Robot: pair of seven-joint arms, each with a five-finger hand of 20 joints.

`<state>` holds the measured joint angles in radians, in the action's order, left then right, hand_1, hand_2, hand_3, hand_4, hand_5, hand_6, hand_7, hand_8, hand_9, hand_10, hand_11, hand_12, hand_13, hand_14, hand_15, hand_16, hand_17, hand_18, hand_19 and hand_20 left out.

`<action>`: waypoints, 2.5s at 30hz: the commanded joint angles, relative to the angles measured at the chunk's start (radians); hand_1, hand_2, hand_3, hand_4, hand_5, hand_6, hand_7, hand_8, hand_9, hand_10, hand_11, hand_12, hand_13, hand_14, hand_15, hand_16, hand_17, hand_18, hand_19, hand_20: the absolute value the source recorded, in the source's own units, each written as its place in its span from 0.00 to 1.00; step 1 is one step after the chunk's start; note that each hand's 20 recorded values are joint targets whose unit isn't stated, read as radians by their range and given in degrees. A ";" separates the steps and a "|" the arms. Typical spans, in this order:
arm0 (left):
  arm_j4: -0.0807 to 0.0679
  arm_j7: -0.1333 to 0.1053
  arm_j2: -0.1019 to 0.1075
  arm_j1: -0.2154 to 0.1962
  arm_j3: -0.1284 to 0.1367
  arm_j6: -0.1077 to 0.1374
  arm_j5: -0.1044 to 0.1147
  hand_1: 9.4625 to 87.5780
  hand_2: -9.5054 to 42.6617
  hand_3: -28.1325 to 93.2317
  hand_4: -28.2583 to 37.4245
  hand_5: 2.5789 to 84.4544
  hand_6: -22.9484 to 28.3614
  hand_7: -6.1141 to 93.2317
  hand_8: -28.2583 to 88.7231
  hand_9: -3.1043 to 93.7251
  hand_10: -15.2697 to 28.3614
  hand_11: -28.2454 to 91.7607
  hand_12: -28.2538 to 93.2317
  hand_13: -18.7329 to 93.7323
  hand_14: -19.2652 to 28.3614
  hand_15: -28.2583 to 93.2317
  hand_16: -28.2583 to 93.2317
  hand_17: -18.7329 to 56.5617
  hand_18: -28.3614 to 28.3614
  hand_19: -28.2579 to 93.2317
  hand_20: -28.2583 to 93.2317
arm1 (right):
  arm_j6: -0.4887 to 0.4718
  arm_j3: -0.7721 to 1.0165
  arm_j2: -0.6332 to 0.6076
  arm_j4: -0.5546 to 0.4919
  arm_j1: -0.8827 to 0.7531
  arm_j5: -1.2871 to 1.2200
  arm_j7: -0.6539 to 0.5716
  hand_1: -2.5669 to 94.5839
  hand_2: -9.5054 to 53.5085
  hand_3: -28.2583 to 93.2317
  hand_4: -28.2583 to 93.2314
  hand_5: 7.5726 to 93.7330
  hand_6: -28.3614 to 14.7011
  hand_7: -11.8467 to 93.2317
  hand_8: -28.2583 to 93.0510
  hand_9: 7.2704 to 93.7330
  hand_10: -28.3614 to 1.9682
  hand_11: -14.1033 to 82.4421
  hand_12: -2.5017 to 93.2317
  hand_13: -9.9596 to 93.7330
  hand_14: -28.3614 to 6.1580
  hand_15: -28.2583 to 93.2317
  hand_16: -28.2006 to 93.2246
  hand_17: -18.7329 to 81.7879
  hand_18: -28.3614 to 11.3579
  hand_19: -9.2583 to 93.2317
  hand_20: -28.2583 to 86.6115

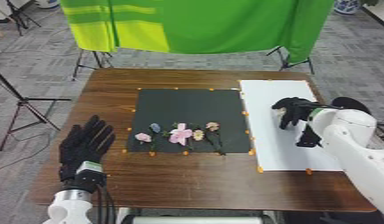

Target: Arrange flowers

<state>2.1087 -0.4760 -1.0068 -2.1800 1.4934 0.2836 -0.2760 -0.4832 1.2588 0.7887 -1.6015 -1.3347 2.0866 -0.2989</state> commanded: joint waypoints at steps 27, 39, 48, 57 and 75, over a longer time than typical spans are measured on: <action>-0.005 0.054 -0.011 -0.010 0.027 -0.042 -0.032 0.24 0.47 0.81 0.00 0.48 0.64 0.20 0.17 0.39 0.71 0.46 0.33 0.39 0.77 0.58 0.17 0.15 0.78 0.54 0.31 | 0.435 -0.195 0.067 -0.359 -0.220 0.216 -0.115 0.67 0.00 0.82 0.00 0.77 0.70 0.43 0.19 0.89 0.65 0.28 0.49 0.78 0.64 0.48 0.60 0.50 0.32 0.74 0.55; 0.000 0.070 -0.008 -0.016 0.038 -0.028 -0.011 0.23 0.47 0.81 0.00 0.48 0.64 0.20 0.17 0.38 0.71 0.46 0.33 0.39 0.76 0.58 0.17 0.15 0.78 0.54 0.31 | 0.293 -0.149 0.088 -0.392 -0.280 0.215 -0.137 0.62 0.00 0.85 0.00 0.58 0.67 0.30 0.11 0.66 0.57 0.30 0.21 0.69 0.62 0.46 0.51 0.46 0.31 0.73 0.50; 0.008 0.058 -0.009 -0.024 0.042 -0.016 -0.009 0.23 0.46 0.81 0.00 0.46 0.64 0.19 0.17 0.38 0.71 0.46 0.33 0.38 0.76 0.58 0.18 0.15 0.78 0.54 0.31 | 0.228 -0.073 0.071 -0.473 -0.331 0.183 -0.130 0.55 0.00 0.93 0.00 0.35 0.56 0.25 0.12 0.44 0.48 0.25 0.18 0.58 0.53 0.48 0.39 0.43 0.29 0.71 0.46; 0.006 0.052 -0.009 -0.026 0.040 -0.014 -0.006 0.24 0.46 0.81 0.00 0.47 0.64 0.20 0.18 0.38 0.71 0.46 0.33 0.38 0.76 0.58 0.18 0.15 0.78 0.54 0.31 | 0.220 -0.033 0.066 -0.531 -0.354 0.142 -0.083 0.47 0.00 0.92 0.00 0.33 0.54 0.23 0.13 0.42 0.44 0.23 0.17 0.56 0.50 0.47 0.38 0.41 0.27 0.71 0.46; -0.037 0.053 0.030 0.027 0.066 -0.077 -0.028 0.20 0.48 0.80 0.00 0.44 0.62 0.14 0.18 0.35 0.69 0.40 0.30 0.36 0.72 0.49 0.17 0.15 0.77 0.53 0.31 | 0.670 0.254 0.193 -0.438 -0.372 -0.900 0.154 0.20 0.28 0.89 0.00 0.29 0.58 0.21 0.15 0.32 0.49 0.19 0.15 0.42 0.41 0.31 0.41 0.36 0.29 0.43 0.42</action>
<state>2.0992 -0.4294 -1.0016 -2.1681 1.5217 0.2578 -0.2857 0.1326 1.3837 0.9075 -2.0752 -1.7266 1.8835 -0.3398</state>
